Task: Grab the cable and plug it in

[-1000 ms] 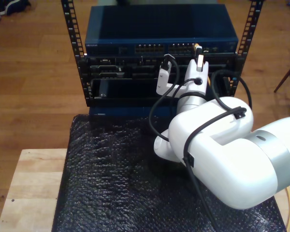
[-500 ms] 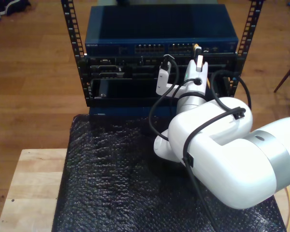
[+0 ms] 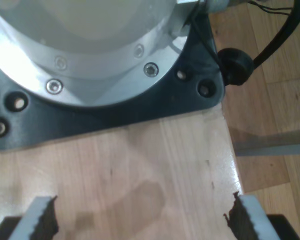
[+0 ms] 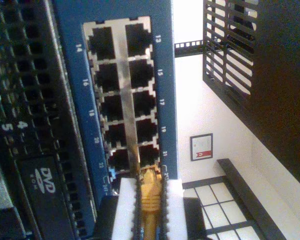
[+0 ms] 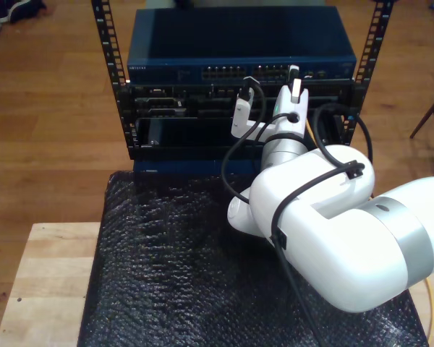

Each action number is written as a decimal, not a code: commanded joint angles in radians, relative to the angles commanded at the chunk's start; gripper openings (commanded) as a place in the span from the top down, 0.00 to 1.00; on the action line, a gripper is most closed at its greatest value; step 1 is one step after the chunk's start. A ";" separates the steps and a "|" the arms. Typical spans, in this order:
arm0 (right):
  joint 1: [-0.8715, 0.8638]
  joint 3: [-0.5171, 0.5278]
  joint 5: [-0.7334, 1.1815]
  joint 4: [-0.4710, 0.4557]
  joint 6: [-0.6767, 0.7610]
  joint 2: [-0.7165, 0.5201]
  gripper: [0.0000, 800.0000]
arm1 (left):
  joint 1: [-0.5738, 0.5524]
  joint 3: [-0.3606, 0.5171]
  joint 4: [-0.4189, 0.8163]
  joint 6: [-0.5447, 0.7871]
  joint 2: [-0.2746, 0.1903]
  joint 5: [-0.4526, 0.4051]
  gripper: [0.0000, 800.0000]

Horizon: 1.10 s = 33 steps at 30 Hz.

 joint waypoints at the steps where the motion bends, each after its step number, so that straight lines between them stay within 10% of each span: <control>1: 0.000 0.000 0.000 -0.002 -0.002 -0.002 0.94 | 0.000 0.000 0.000 0.000 0.000 0.000 0.00; 6: -0.008 0.011 0.025 -0.003 -0.002 -0.011 0.51 | 0.000 0.000 0.000 0.000 0.000 0.000 0.00; 11: -0.008 0.028 0.058 -0.005 0.000 -0.032 0.36 | 0.000 0.000 0.000 0.000 0.000 0.000 0.00; 33: 0.000 0.532 0.374 -0.002 0.002 -0.506 0.19 | 0.000 0.000 0.000 0.000 0.000 0.000 0.00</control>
